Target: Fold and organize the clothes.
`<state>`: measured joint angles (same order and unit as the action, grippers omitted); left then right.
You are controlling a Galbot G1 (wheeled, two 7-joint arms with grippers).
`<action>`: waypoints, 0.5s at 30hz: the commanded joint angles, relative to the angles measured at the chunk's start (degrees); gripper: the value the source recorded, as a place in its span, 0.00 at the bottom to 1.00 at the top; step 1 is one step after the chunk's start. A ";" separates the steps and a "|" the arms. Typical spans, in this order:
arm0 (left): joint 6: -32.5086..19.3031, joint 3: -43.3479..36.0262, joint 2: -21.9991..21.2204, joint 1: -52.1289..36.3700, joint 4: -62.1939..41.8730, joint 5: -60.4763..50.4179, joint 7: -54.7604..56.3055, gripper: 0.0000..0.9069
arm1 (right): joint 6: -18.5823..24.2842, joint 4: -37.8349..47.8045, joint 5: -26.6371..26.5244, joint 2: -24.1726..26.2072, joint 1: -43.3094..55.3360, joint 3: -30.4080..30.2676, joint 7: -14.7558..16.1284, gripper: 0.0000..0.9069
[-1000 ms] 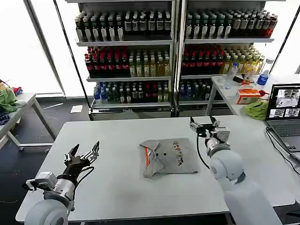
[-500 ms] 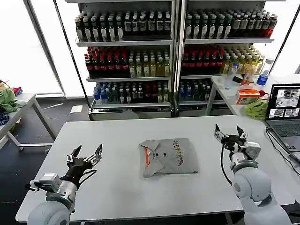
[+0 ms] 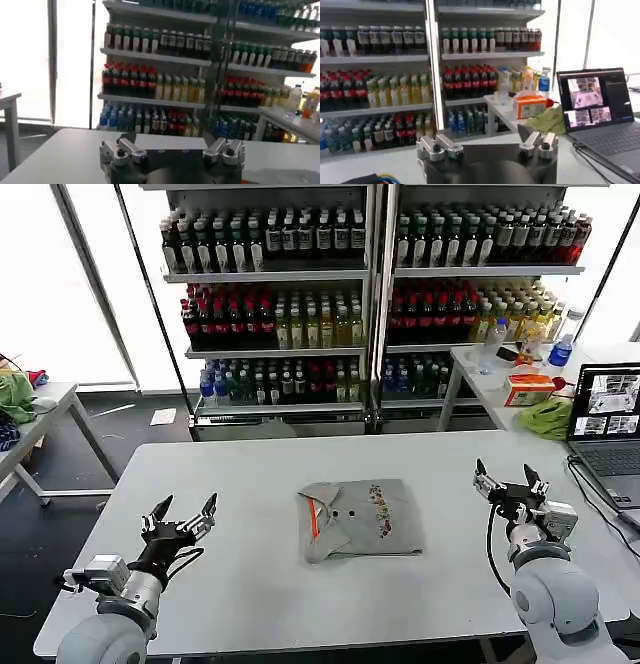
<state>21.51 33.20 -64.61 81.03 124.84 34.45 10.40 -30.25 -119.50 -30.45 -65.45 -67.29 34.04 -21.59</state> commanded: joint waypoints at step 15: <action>-0.52 0.73 0.28 0.23 1.08 -3.01 -4.21 1.00 | 0.10 -1.33 0.64 -0.22 -1.63 1.05 0.28 1.00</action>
<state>21.11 33.81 -64.36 81.12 125.56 32.54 7.62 -30.20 -120.54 -29.98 -65.54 -68.55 34.80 -21.33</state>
